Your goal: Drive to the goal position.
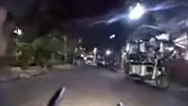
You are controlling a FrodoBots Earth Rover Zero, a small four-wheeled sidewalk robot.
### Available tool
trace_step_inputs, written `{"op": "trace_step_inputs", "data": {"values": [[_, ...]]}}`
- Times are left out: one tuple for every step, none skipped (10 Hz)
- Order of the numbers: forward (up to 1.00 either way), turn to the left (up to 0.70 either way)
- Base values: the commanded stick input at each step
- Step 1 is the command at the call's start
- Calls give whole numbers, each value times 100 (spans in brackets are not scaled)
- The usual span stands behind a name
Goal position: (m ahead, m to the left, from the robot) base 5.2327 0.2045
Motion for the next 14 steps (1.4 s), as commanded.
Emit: {"op": "trace_step_inputs", "data": {"values": [[100, 2], [100, 2], [100, 2], [100, 2], [100, 2], [100, 2], [100, 2], [100, 2], [100, 2], [100, 2], [100, 2], [100, 2], [100, -21], [100, -38]]}}
